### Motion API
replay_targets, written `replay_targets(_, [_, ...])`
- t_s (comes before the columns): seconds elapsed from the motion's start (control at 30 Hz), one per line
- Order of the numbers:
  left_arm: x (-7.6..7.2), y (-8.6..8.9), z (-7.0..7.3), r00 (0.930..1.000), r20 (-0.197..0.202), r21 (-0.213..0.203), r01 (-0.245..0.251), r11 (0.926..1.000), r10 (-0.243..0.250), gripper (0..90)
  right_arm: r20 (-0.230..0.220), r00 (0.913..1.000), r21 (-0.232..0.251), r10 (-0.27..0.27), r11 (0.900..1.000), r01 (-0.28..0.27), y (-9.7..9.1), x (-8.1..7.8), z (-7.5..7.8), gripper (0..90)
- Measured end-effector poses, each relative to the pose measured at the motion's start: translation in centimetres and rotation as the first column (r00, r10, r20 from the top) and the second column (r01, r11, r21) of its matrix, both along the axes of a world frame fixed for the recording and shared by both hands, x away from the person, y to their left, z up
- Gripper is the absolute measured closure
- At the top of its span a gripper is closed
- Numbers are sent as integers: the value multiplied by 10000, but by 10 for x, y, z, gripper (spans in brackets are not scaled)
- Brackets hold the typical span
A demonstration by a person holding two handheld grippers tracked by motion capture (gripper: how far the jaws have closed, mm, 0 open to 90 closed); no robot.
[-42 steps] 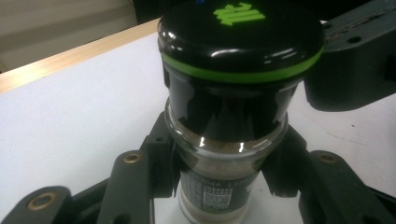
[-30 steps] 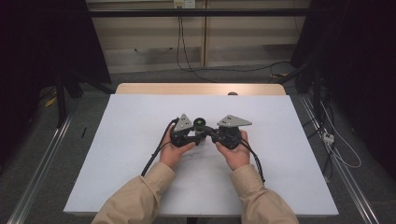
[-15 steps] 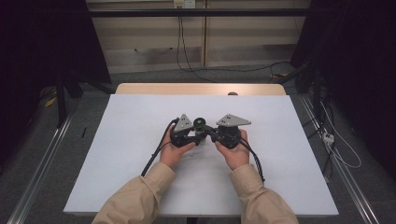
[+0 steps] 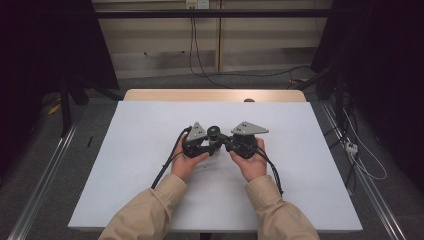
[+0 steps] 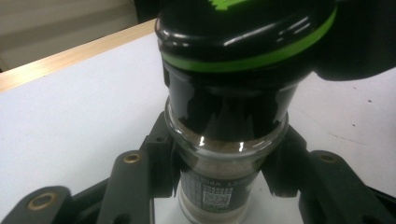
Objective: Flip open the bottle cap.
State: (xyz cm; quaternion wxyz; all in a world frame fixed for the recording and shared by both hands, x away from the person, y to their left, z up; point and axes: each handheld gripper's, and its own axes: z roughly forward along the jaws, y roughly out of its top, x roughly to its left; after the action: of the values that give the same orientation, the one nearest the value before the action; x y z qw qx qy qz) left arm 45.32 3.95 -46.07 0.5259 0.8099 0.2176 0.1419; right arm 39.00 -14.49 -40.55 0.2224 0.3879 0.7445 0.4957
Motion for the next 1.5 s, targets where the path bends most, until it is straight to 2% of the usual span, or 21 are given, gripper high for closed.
replay_targets(1.5, [0, 0, 0, 10000, -26, 44, -71, 10000, 71, 536, 99, 9998, -77, 146, 9999, -145, 5, 3, 10, 900])
